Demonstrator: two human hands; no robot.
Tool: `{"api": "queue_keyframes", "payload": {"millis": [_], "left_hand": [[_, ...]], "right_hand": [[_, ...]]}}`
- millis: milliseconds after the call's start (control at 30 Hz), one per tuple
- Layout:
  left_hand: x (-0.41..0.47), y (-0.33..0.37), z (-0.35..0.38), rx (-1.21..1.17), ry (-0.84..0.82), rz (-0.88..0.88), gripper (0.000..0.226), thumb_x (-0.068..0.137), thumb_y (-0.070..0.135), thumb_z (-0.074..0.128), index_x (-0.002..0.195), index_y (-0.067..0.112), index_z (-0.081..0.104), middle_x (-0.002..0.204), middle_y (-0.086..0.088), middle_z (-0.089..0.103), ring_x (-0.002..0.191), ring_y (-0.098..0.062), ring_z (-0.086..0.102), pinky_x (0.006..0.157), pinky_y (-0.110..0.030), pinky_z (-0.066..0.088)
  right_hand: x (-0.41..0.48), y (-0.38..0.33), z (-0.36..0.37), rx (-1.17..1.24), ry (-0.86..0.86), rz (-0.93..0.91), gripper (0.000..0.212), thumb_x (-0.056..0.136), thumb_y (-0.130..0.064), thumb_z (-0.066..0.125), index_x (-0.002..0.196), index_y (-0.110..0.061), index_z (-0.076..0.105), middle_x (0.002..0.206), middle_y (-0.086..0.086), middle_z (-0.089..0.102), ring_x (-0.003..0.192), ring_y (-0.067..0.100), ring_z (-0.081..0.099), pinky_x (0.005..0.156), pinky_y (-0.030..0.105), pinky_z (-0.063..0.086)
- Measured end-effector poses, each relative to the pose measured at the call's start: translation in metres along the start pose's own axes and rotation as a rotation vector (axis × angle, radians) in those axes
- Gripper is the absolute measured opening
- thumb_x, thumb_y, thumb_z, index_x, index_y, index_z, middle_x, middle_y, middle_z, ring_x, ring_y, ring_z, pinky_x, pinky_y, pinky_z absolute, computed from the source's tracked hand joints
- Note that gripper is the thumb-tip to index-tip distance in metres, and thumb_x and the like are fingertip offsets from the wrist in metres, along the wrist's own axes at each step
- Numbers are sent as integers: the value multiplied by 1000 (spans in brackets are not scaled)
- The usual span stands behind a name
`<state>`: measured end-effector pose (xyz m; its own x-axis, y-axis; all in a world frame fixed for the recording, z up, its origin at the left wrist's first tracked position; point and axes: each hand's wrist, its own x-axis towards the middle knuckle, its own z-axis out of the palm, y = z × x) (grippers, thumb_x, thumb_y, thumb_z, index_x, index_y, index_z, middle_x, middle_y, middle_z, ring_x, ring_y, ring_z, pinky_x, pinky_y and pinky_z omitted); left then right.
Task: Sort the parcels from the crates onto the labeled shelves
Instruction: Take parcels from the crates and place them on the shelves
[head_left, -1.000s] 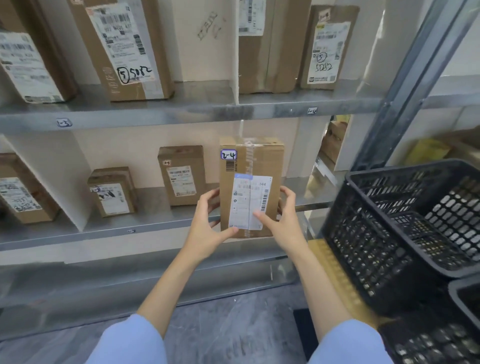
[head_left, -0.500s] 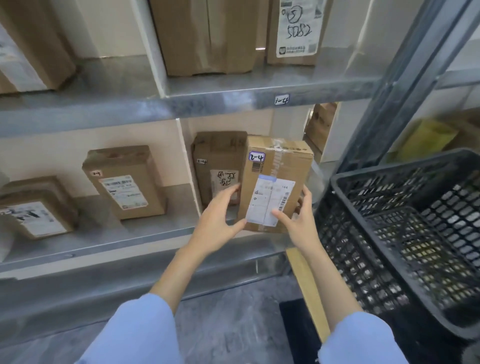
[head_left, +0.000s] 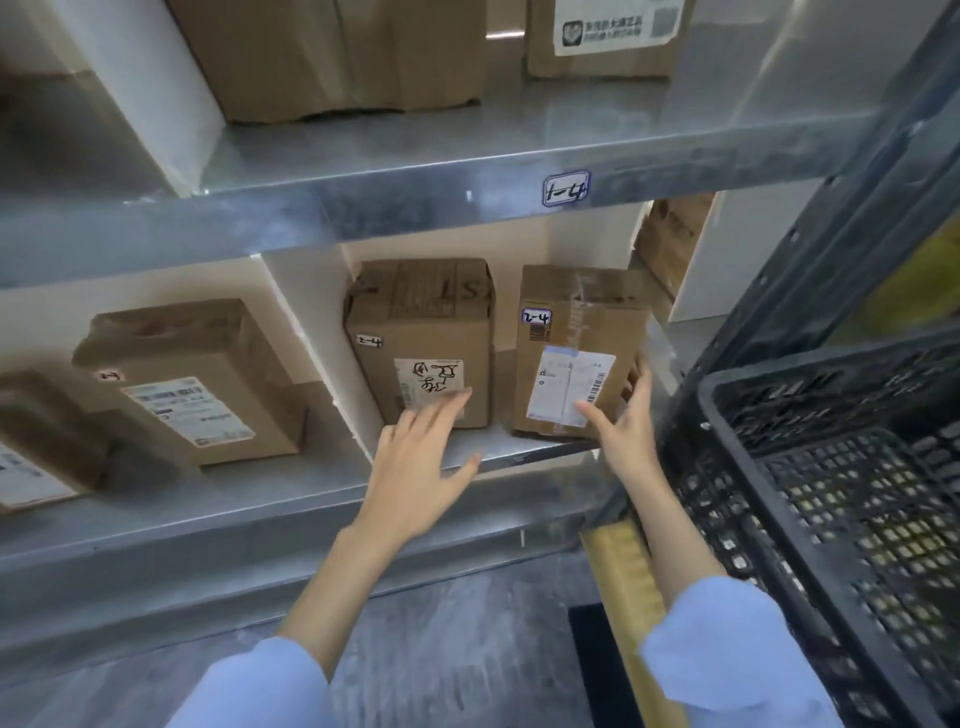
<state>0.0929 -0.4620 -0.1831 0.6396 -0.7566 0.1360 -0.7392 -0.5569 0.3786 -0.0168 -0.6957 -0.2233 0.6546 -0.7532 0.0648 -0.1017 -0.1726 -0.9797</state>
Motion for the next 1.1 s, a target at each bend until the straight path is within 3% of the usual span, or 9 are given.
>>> {"api": "queue_keyframes", "payload": {"millis": [67, 200, 367, 533, 667, 767, 900, 1100], "left_hand": [[0, -4, 4, 17, -12, -8, 71, 86, 58, 35, 152, 34, 24, 150, 10, 39, 130, -14, 35, 91, -27, 26], [-3, -9, 12, 30, -29, -20, 70, 88, 58, 36, 152, 33, 25, 149, 12, 39, 130, -12, 35, 92, -24, 25], [-7, -13, 14, 34, -54, -45, 71, 86, 61, 33, 152, 33, 25, 152, 12, 37, 133, -12, 34, 99, -28, 30], [-14, -11, 8, 11, -39, -42, 72, 86, 61, 33, 152, 34, 24, 152, 12, 36, 134, -12, 34, 99, -27, 27], [-18, -4, -1, -1, 19, -43, 72, 84, 57, 36, 151, 32, 28, 151, 11, 37, 133, -13, 35, 100, -29, 28], [-13, 2, -13, -42, 119, -66, 68, 83, 51, 43, 147, 30, 34, 148, 9, 39, 132, -16, 37, 102, -33, 31], [3, 7, -32, -49, 263, -66, 64, 82, 42, 56, 142, 26, 40, 142, 1, 45, 125, -22, 41, 100, -42, 40], [37, 13, -53, 4, 371, -31, 71, 77, 27, 71, 142, 23, 43, 149, 1, 37, 131, -30, 39, 97, -44, 42]], "right_hand": [[11, 8, 0, -1, -20, 10, 92, 86, 1, 70, 153, -23, 11, 145, -4, 39, 123, -8, 45, 103, 12, 38], [25, 20, 0, 20, -49, 49, 91, 87, 2, 69, 152, -25, 11, 145, 1, 41, 131, 7, 43, 107, 28, 40], [39, 26, -2, 8, -83, 17, 84, 88, 4, 65, 149, -23, 15, 146, 0, 38, 130, 2, 39, 103, 14, 38], [39, 27, -6, -24, -107, 25, 85, 88, 0, 68, 151, -25, 15, 141, -7, 41, 134, 10, 39, 108, 30, 37], [30, 25, -13, -119, -45, -34, 96, 80, -10, 79, 153, -21, 18, 149, -3, 38, 136, 13, 38, 104, 23, 36], [23, 23, -14, -159, -6, -41, 98, 76, -10, 82, 151, -21, 21, 147, -4, 40, 135, 17, 41, 109, 40, 37], [17, 20, -12, -172, 21, -15, 97, 75, -13, 83, 151, -22, 24, 145, -8, 40, 134, 15, 40, 112, 47, 36], [16, 17, -8, -165, 65, -41, 97, 75, -17, 84, 151, -27, 24, 149, 1, 42, 133, 13, 40, 110, 43, 37]]}}
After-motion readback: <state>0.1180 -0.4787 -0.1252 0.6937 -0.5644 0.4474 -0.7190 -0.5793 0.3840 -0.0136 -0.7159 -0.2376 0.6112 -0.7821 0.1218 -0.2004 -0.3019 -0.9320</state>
